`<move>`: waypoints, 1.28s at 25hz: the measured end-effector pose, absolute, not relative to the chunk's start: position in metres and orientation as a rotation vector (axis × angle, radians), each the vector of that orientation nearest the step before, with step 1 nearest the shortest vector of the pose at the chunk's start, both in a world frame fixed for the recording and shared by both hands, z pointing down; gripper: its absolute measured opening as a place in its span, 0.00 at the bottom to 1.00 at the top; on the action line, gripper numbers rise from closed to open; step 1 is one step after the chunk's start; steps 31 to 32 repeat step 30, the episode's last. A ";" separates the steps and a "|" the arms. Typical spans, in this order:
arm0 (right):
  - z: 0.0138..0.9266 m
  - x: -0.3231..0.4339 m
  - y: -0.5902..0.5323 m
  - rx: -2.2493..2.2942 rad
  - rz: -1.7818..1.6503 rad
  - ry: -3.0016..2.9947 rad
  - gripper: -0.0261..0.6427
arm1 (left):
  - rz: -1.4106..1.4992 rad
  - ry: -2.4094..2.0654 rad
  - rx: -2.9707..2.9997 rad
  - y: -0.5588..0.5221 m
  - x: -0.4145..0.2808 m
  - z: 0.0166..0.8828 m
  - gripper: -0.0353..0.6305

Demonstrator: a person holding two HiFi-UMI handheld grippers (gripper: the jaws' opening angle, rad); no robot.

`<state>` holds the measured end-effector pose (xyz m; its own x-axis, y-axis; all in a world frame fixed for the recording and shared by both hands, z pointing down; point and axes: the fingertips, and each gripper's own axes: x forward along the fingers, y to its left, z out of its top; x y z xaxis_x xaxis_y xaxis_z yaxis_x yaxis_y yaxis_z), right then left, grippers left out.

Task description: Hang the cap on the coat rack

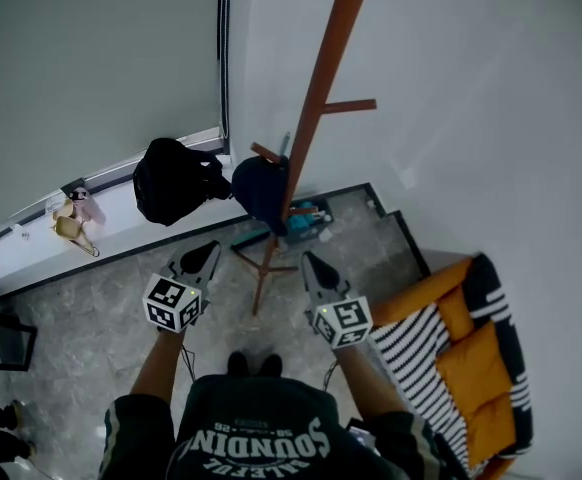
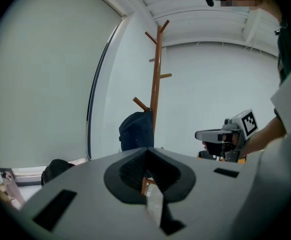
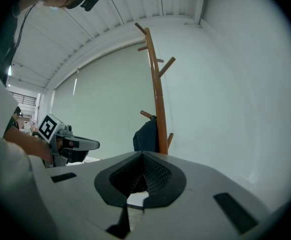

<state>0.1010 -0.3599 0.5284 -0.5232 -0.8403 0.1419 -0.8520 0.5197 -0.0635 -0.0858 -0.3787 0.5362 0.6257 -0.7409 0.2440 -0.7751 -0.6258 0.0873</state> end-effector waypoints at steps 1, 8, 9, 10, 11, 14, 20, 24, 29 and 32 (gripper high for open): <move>0.528 0.100 -0.360 1.480 0.184 -2.655 0.04 | 0.269 -1.258 2.661 -0.376 -0.084 0.539 0.05; 0.532 0.097 -0.358 1.464 0.160 -2.655 0.03 | 0.241 -1.251 2.656 -0.362 -0.072 0.550 0.05; 0.532 0.098 -0.358 1.466 0.156 -2.657 0.03 | 0.238 -1.251 2.655 -0.362 -0.072 0.550 0.05; 0.533 0.098 -0.359 1.470 0.150 -2.659 0.03 | 0.234 -1.251 2.655 -0.362 -0.071 0.549 0.05; 0.534 0.099 -0.360 1.474 0.142 -2.662 0.03 | 0.231 -1.250 2.656 -0.362 -0.071 0.548 0.05; 0.534 0.099 -0.362 1.478 0.146 -2.664 0.03 | 0.229 -1.250 2.661 -0.363 -0.070 0.546 0.05; 0.529 0.098 -0.364 1.469 0.153 -2.668 0.03 | 0.227 -1.252 2.659 -0.365 -0.068 0.545 0.05; 0.531 0.099 -0.364 1.475 0.160 -2.671 0.03 | 0.232 -1.249 2.655 -0.364 -0.068 0.546 0.05; 0.523 0.098 -0.365 1.476 0.148 -2.673 0.03 | 0.240 -1.240 2.654 -0.363 -0.067 0.547 0.05; 0.522 0.098 -0.365 1.477 0.145 -2.674 0.03 | 0.241 -1.239 2.654 -0.363 -0.067 0.547 0.05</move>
